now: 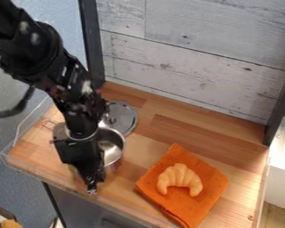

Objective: Move the silver pan to the bottom left of the table

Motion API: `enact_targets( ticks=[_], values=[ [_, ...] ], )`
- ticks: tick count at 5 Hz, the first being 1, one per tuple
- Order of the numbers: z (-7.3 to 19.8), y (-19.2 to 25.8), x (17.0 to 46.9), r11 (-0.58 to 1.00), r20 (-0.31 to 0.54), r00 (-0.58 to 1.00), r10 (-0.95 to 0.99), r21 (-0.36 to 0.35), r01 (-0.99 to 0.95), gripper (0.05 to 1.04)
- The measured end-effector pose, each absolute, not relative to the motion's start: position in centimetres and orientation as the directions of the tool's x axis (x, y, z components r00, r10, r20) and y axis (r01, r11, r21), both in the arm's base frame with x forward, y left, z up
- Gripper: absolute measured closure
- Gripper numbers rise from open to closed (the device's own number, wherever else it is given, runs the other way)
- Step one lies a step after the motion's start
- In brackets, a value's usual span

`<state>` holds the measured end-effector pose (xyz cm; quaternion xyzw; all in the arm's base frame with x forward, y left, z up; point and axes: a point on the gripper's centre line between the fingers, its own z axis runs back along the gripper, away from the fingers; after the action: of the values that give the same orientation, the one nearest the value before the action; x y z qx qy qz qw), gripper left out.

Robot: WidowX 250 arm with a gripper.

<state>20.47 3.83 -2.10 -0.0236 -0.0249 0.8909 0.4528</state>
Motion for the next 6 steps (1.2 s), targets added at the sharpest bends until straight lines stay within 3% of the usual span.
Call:
enact_targets(
  ticks=[2,3,5,6],
  values=[
    [-3.2,3.86,21.0,-0.592,-0.01,-0.593,0.805,-0.059,-0.804,0.971],
    [-3.22,3.66,21.08,-0.595,-0.014,-0.595,0.804,-0.038,-0.803,0.786],
    [-3.2,3.57,21.39,-0.593,-0.03,-0.593,0.805,-0.05,-0.803,0.178],
    [-3.14,3.54,21.31,-0.591,-0.027,-0.59,0.807,-0.041,-0.806,0.073]
  ],
)
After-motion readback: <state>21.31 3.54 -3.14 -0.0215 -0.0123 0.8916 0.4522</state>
